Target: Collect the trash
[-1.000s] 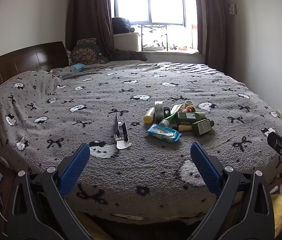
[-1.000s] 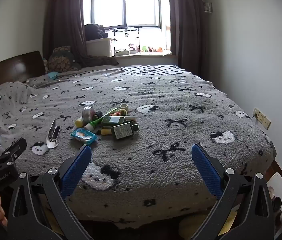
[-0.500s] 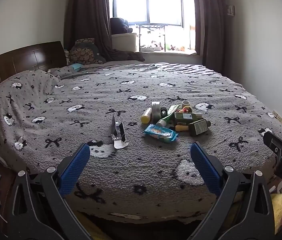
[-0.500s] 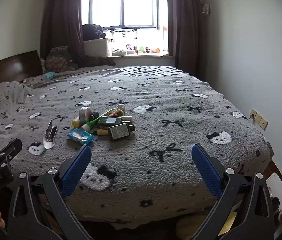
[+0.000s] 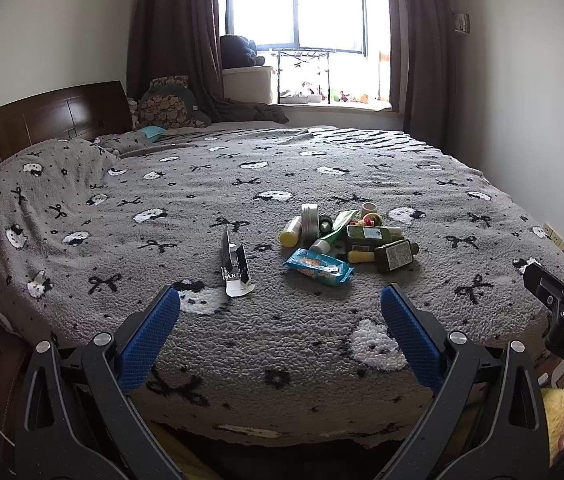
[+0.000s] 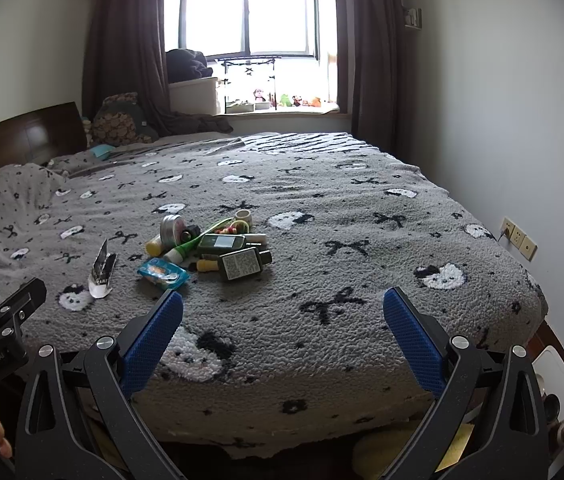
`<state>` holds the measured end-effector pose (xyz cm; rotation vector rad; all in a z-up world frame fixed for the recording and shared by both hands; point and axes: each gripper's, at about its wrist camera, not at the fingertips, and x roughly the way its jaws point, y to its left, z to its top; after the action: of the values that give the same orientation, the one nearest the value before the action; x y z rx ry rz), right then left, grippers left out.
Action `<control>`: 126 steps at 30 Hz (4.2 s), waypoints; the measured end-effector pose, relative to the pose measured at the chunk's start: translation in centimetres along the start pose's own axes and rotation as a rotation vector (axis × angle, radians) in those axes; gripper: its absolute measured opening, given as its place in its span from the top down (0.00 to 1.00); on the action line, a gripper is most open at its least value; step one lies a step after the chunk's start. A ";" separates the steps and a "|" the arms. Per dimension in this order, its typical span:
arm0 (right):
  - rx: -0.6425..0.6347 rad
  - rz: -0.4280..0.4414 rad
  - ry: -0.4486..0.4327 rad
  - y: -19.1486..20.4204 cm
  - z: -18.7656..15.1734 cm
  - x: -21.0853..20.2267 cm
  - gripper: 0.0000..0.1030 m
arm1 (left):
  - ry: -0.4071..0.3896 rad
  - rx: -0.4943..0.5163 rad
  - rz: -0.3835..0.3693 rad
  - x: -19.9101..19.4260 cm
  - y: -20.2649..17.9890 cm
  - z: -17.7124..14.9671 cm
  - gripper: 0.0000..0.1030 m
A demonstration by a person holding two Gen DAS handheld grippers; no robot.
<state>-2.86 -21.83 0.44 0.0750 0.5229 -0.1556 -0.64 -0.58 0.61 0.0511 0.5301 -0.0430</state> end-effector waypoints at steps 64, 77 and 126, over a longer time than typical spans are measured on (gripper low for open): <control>-0.055 0.032 0.005 1.2 -1.1 2.2 0.03 | 0.038 -0.005 0.020 2.4 1.5 -1.3 0.08; -0.038 0.078 0.151 0.9 -3.0 9.9 0.03 | 0.162 -0.006 0.006 9.6 3.7 -3.7 0.08; -0.023 0.258 0.271 -2.4 1.7 24.9 0.18 | 0.370 0.114 -0.159 29.1 -4.5 -0.2 0.21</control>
<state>18.87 -27.55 -10.64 0.1413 0.7799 0.1148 24.10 -5.85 -14.49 0.1296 0.9005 -0.2217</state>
